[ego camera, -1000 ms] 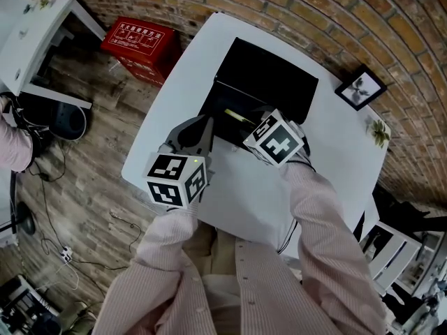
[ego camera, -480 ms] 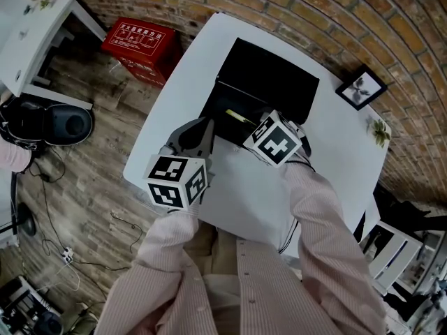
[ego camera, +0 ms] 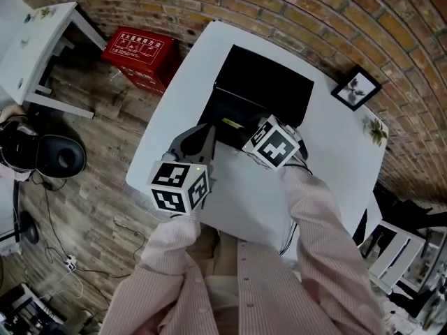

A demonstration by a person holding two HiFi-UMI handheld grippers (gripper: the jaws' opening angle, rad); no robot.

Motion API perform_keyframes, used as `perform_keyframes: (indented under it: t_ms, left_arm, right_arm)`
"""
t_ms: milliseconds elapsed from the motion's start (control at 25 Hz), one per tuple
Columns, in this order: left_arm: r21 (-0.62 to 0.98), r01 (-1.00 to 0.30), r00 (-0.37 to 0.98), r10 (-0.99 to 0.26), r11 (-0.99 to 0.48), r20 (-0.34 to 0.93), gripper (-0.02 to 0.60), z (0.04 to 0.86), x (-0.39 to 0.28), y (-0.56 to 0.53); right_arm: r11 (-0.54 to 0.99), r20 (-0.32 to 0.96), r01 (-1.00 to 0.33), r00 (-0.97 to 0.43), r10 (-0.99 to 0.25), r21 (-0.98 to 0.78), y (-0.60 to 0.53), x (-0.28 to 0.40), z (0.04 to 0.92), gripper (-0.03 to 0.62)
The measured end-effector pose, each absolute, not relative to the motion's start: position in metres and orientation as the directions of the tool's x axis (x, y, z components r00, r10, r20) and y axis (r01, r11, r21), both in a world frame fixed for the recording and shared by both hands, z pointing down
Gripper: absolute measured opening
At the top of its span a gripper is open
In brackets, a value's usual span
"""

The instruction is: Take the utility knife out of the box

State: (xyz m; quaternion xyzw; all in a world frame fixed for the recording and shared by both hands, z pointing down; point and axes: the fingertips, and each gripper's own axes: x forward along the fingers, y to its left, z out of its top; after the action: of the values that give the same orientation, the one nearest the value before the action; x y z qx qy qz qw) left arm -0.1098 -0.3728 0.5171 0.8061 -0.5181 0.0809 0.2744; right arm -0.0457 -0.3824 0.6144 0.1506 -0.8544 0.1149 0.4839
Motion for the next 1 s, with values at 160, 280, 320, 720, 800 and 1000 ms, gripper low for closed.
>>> perform_keyframes:
  t_ms: [160, 280, 320, 720, 800, 1000]
  left_arm:
    - [0.365, -0.874, 0.459, -0.793, -0.321, 0.400, -0.008, 0.512, -0.106, -0.367]
    - [0.365, -0.868, 0.469, -0.794, -0.336, 0.386, -0.008, 0.508, -0.104, -0.361]
    - [0.366, -0.866, 0.473, -0.794, -0.340, 0.382, -0.008, 0.506, -0.104, -0.359]
    - [0.331, -0.869, 0.474, -0.812, -0.368, 0.340, -0.008, 0.483, -0.103, -0.341]
    - [0.323, -0.870, 0.473, -0.817, -0.373, 0.331, -0.008, 0.478, -0.103, -0.339]
    - [0.303, -0.874, 0.468, -0.825, -0.380, 0.315, -0.008, 0.464, -0.103, -0.331]
  right_arm:
    - [0.917, 0.832, -0.395, -0.526, -0.178, -0.054, -0.383, -0.047, 0.604, 0.058]
    - [0.905, 0.807, -0.421, -0.555, -0.202, -0.063, -0.380, -0.046, 0.595, 0.057]
    - [0.901, 0.799, -0.430, -0.563, -0.212, -0.064, -0.379, -0.046, 0.591, 0.057]
    - [0.872, 0.706, -0.488, -0.634, -0.316, -0.047, -0.366, -0.039, 0.554, 0.057]
    - [0.863, 0.681, -0.502, -0.650, -0.338, -0.050, -0.363, -0.037, 0.546, 0.057]
    - [0.839, 0.621, -0.541, -0.678, -0.394, -0.059, -0.358, -0.030, 0.525, 0.057]
